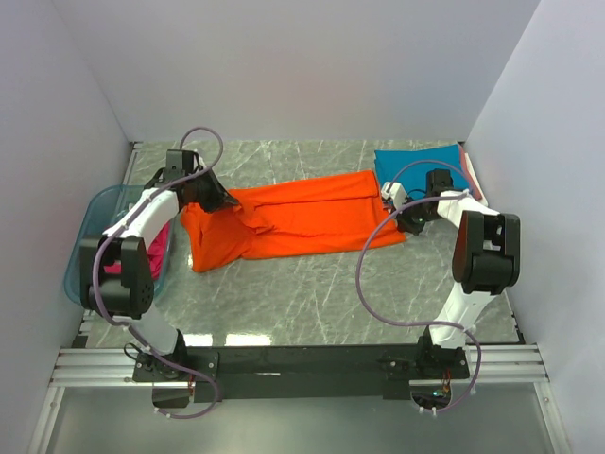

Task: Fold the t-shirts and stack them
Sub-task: Fold the tshirt

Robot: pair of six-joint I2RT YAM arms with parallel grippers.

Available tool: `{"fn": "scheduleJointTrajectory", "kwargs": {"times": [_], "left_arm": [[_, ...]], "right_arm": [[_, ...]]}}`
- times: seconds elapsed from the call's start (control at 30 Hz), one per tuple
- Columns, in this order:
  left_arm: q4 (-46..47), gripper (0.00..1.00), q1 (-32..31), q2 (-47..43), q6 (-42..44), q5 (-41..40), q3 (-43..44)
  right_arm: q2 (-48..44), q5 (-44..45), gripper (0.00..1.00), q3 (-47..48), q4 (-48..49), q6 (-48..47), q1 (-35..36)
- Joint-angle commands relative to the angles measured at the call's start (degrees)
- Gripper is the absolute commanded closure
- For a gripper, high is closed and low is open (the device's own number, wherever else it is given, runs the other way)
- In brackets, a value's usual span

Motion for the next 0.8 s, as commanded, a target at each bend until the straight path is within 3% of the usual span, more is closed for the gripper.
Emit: {"fn": "scheduleJointTrajectory", "kwargs": {"times": [0.0, 0.77], "left_arm": [[-0.24, 1.0, 0.45, 1.1, 2.02, 1.17, 3.03], [-2.79, 1.0, 0.98, 7.34, 4.13, 2.23, 9.27]], "right_arm": [[0.46, 0.6, 1.0, 2.36, 1.22, 0.87, 0.5], [0.72, 1.3, 1.0, 3.32, 0.78, 2.19, 0.5]]}}
